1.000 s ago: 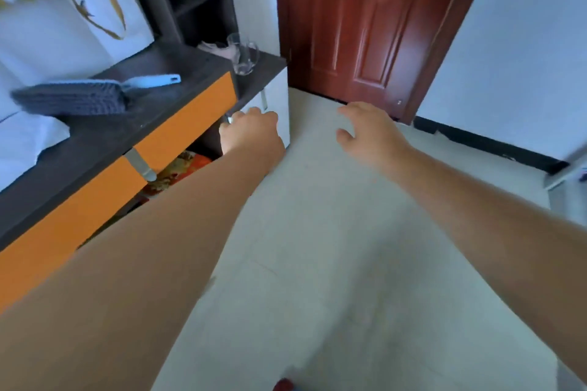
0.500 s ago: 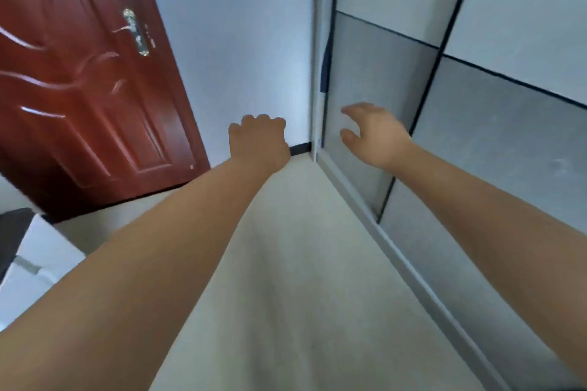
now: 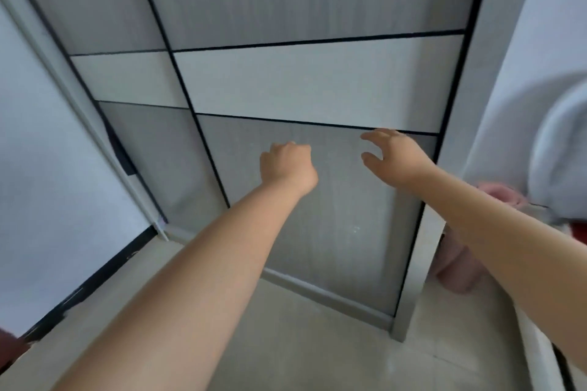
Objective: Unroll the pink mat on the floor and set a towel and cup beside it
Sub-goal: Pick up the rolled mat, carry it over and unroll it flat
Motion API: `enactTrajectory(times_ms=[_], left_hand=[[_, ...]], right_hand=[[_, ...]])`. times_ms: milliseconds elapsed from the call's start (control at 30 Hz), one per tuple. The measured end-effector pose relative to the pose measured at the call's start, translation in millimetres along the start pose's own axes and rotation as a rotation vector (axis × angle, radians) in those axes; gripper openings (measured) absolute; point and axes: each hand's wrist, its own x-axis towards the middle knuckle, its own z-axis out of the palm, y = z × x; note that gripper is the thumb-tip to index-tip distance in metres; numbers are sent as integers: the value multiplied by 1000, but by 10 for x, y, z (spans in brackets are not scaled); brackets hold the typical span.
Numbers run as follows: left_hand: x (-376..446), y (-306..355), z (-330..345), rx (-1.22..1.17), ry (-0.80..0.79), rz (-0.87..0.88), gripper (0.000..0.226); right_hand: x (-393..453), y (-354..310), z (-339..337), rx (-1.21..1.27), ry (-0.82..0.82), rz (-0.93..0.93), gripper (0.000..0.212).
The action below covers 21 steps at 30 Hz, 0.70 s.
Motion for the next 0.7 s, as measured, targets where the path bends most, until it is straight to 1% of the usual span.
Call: enactTrajectory(times_ms=[100, 200, 233, 267, 333, 400, 467, 567, 700], left_hand=[[263, 821, 51, -72, 11, 96, 33], [482, 1714, 96, -167, -8, 159, 32], [524, 1875, 112, -205, -2, 159, 31], [620, 2294, 143, -225, -3, 181, 30], [695, 2505, 184, -221, -2, 204, 29], [864, 3037, 316, -202, -28, 248, 29], [1027, 3426, 444, -164, -68, 287, 29], [1317, 3891, 649, -120, -107, 333, 29], [1941, 4470, 1053, -68, -194, 349, 30]], right_hand=[[-88, 698, -389, 13, 23, 98, 42], [-165, 1462, -803, 0, 14, 185, 40], [-152, 1639, -871, -4, 19, 199, 39], [-180, 2000, -1066, -21, 25, 243, 39], [-159, 2234, -1137, -32, 17, 261, 39], [-153, 2730, -1341, -44, 31, 328, 39], [-105, 3148, -1415, -37, 30, 386, 38], [16, 3681, -1444, -22, 7, 454, 37], [339, 4441, -1377, -13, -29, 524, 36]])
